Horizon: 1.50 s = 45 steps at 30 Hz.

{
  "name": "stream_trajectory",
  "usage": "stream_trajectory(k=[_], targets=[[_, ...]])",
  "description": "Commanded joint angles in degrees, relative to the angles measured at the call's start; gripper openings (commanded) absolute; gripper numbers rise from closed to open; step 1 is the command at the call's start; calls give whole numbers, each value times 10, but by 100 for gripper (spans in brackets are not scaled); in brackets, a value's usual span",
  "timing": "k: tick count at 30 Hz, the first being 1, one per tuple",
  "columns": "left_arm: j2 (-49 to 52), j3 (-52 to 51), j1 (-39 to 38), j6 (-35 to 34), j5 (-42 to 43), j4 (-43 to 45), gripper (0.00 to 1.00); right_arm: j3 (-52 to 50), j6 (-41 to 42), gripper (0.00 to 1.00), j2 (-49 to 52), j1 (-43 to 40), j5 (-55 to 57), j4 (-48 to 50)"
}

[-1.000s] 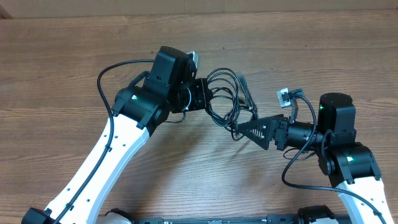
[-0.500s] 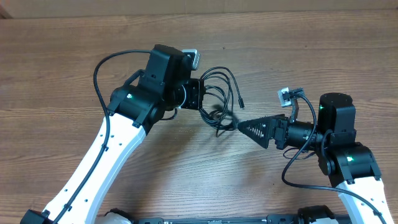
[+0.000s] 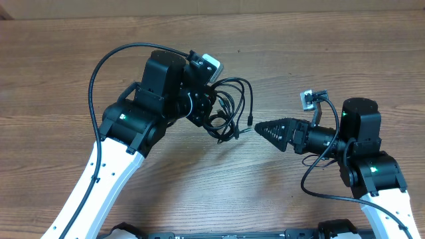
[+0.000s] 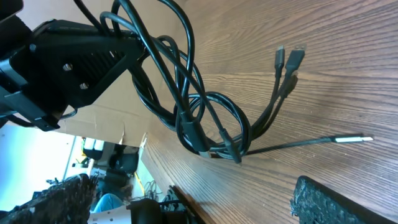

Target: Untangle cables

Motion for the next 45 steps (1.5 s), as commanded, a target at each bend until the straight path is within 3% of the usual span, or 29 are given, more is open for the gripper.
stream_trajectory(k=[1, 5, 12, 25, 28, 37, 41, 45], targets=[[-13, 11, 3, 74, 0, 6, 4, 5, 9, 100, -1, 3, 3, 10], [-12, 11, 2, 88, 2, 7, 4, 5, 8, 100, 0, 3, 3, 16], [-12, 11, 2, 75, 149, 21, 4, 5, -14, 100, 12, 3, 38, 36], [3, 11, -1, 38, 148, 19, 4, 5, -40, 100, 56, 3, 53, 63], [13, 11, -14, 8, 155, 20, 4, 5, -39, 100, 56, 3, 87, 65], [14, 11, -67, 7, 161, 19, 4, 5, -40, 100, 99, 3, 158, 68], [14, 11, -70, 6, 163, 18, 4, 5, -40, 100, 125, 3, 218, 50], [14, 11, -59, 8, 160, -1, 4, 5, -39, 100, 144, 2, 351, 6]])
